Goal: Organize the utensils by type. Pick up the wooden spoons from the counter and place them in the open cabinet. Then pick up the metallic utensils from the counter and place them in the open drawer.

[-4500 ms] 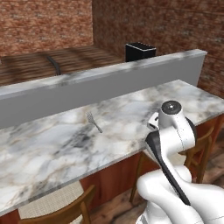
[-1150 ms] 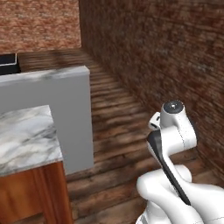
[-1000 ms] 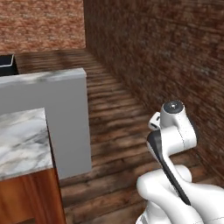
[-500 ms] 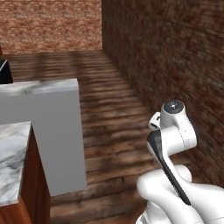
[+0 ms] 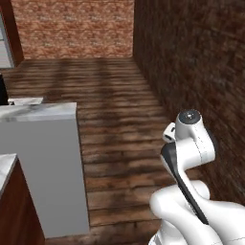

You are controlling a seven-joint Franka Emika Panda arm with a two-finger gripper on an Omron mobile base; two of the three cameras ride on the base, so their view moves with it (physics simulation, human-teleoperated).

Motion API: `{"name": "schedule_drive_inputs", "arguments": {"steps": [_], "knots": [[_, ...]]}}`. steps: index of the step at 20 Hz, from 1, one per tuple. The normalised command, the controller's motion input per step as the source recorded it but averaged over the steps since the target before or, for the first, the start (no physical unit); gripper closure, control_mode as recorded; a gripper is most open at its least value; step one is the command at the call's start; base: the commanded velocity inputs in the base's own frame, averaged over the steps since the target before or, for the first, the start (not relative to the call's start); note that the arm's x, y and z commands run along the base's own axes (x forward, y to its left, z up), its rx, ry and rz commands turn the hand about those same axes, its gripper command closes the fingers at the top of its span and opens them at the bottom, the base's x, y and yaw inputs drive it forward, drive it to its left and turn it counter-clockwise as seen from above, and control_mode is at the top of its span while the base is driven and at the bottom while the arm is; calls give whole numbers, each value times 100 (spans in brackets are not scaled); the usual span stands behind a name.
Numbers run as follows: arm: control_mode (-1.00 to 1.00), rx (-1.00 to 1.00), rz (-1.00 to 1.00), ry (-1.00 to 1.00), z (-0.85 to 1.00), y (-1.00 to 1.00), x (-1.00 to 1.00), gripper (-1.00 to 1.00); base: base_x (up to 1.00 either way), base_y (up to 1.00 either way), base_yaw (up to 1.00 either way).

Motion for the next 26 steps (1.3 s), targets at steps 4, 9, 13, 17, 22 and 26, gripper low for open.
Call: {"name": "schedule_drive_inputs", "arguments": {"steps": [4, 9, 13, 17, 22, 26], "knots": [[100, 0, 0, 0, 0, 0, 0, 100, 89, -62, 28], [100, 0, 0, 0, 0, 0, 0, 100, 91, -61, 28], [100, 0, 0, 0, 0, 0, 0, 100, 99, -54, 27], [100, 0, 0, 0, 0, 0, 0, 100, 100, -47, 25], [100, 0, 0, 0, 0, 0, 0, 100, 100, -43, 27], [100, 0, 0, 0, 0, 0, 0, 100, 100, -42, 28]]}}
